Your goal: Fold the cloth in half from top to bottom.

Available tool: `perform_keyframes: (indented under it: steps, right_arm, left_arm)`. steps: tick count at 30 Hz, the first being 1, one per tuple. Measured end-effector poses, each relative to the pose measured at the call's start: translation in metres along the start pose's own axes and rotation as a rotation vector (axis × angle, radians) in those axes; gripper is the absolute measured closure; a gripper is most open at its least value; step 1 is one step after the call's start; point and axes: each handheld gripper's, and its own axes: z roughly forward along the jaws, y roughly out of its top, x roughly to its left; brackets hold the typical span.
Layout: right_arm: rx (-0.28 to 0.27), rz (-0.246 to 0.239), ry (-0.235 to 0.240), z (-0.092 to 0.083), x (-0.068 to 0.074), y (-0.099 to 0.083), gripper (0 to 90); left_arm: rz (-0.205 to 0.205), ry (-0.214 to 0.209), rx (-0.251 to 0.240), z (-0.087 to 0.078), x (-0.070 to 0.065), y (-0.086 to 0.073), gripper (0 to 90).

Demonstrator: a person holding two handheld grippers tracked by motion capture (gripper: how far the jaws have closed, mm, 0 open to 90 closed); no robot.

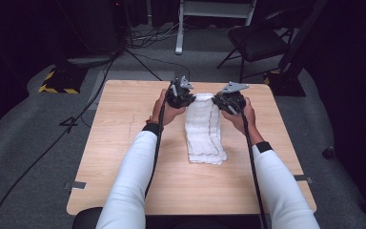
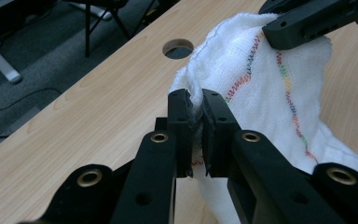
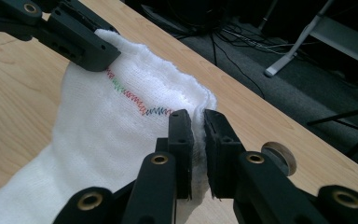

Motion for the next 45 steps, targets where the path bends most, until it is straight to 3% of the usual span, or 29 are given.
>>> perform_keyframes:
  steps: [4, 9, 15, 30, 45]
  right_arm:
    - [-0.017, -0.006, 0.033, -0.01, 0.006, -0.003, 82.0]
    - [-0.029, -0.02, 0.079, -0.024, 0.013, -0.013, 82.0]
    - [-0.057, -0.041, 0.147, -0.041, 0.024, -0.033, 82.0]
    - [-0.015, -0.093, 0.267, -0.064, 0.053, -0.086, 81.5]
    - [0.068, -0.099, 0.381, -0.072, 0.073, -0.119, 77.9]
  left_arm:
    - [0.021, -0.021, -0.01, -0.008, -0.007, -0.005, 83.1]
    - [0.034, -0.077, -0.038, -0.019, -0.021, -0.018, 82.6]
    - [0.09, -0.154, -0.042, -0.027, -0.039, -0.034, 80.6]
    - [0.223, -0.278, 0.057, -0.026, -0.088, -0.074, 79.5]
    - [0.228, -0.34, 0.114, -0.029, -0.106, -0.104, 79.9]
